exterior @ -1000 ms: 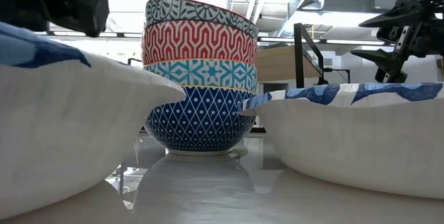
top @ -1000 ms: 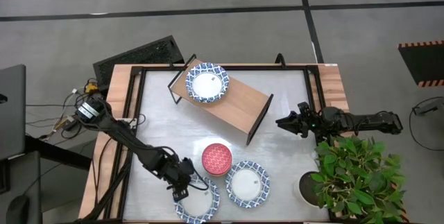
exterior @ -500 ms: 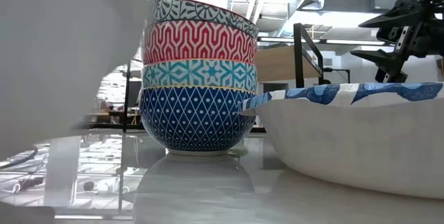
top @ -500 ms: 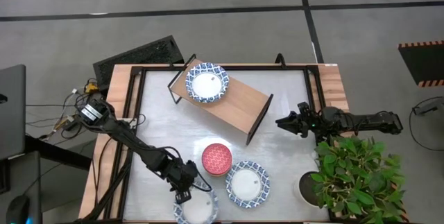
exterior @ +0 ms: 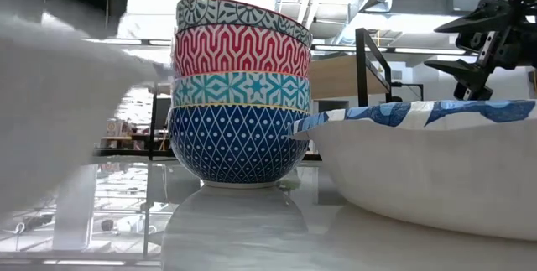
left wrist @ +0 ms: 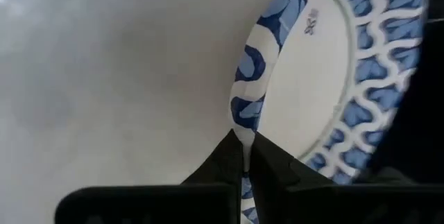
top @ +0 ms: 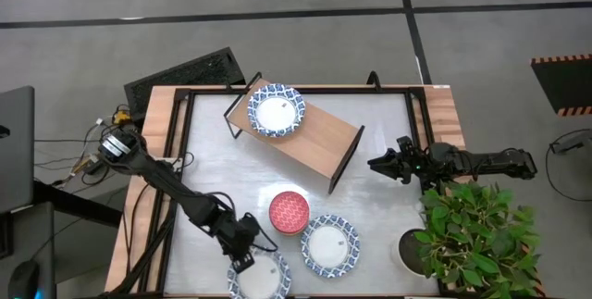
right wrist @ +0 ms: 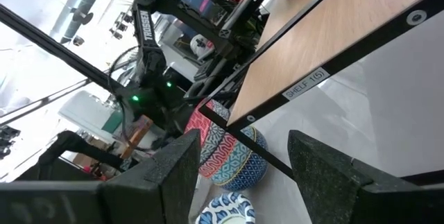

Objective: Place and stack bowls onto a shelf
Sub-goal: Stack the left white bowl on top of the white bowl on the shelf, then stack the white bowl on top of the white bowl on the shelf

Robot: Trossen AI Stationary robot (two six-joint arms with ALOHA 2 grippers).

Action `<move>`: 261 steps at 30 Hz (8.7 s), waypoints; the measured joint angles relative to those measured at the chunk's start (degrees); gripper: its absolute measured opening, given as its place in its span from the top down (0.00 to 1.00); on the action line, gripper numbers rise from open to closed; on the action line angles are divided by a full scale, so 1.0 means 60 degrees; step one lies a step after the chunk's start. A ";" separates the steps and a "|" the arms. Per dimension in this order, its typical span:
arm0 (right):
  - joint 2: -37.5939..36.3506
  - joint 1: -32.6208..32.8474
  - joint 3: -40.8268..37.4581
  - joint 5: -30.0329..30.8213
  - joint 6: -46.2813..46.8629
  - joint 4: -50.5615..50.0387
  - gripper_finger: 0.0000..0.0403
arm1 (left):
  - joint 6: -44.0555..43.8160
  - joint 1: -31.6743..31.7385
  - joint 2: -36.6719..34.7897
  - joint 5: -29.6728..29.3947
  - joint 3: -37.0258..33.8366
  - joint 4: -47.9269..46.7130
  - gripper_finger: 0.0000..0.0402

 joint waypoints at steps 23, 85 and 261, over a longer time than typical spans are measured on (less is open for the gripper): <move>0.0000 -0.0004 0.0000 0.0004 -0.0277 0.0002 0.39 | -0.3938 0.2610 -0.6505 -0.6701 0.0156 0.0015 1.00; 0.0000 -0.0011 0.0000 0.0040 -0.0244 0.0009 0.39 | 0.6207 1.2561 0.0349 0.0584 0.8275 -0.8913 1.00; 1.9008 0.3774 1.6366 -0.2563 -0.3213 -0.8103 0.67 | 0.0104 -0.2024 -0.1864 -0.4979 0.6495 -0.9759 0.56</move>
